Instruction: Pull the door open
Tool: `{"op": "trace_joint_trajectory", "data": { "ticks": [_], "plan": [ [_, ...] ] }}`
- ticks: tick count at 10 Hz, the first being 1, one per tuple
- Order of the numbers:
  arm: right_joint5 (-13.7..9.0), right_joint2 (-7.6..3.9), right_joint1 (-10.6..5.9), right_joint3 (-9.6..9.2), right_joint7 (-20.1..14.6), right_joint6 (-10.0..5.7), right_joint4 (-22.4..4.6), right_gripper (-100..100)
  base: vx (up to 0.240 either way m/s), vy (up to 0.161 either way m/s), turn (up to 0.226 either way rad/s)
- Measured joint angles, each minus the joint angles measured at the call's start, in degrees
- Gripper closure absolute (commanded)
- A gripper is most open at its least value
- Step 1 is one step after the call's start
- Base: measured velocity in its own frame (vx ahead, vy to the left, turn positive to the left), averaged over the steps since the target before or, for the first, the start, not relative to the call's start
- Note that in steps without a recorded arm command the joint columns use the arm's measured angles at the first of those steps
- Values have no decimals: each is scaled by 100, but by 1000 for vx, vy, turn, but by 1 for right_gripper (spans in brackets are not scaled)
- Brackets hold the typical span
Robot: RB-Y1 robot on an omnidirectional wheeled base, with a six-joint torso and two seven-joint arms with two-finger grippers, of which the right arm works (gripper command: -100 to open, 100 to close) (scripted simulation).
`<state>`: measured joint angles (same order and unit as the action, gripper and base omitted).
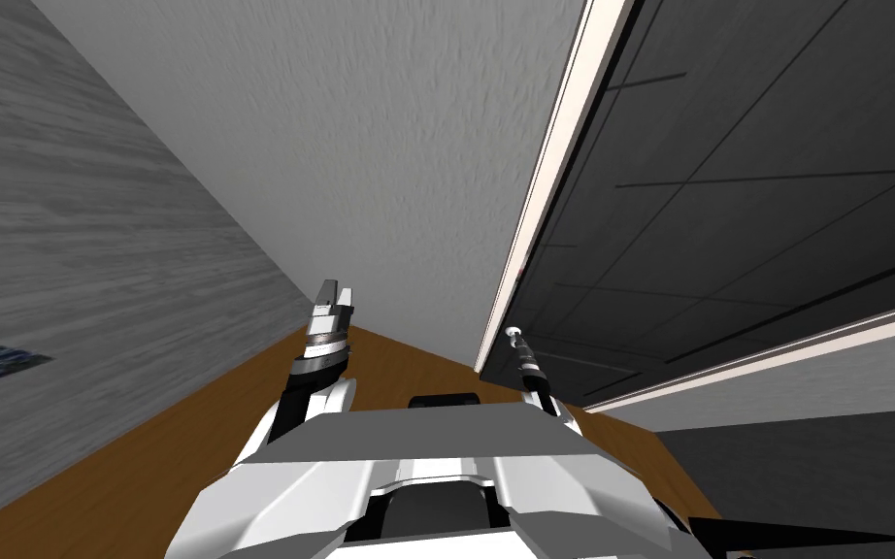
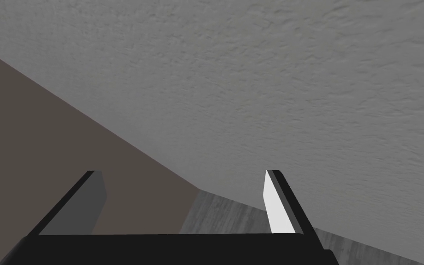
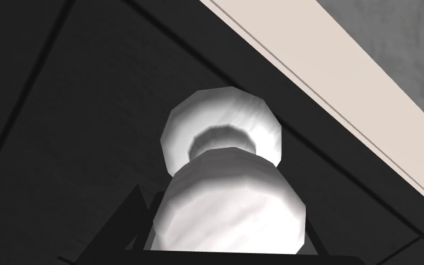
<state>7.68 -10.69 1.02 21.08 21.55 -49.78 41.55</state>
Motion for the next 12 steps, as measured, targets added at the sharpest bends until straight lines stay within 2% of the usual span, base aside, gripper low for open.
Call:
{"op": "trace_joint_trajectory", "data": {
  "ticks": [2,4,5,8,12],
  "plan": [
    [-106,-8,30,-51,-259,43,64,100,-45,-18,74],
    [-255,-45,-24,-104,-539,-7,-49,100,-39,-9,50],
    [-329,-56,17,-141,-698,40,25,100,-29,-12,18],
    [-556,-127,-65,-226,-1119,-26,-160,100,-42,-20,68],
    [-799,-153,-94,-333,-1649,3,-188,100,-32,-11,44]
  ]
}}
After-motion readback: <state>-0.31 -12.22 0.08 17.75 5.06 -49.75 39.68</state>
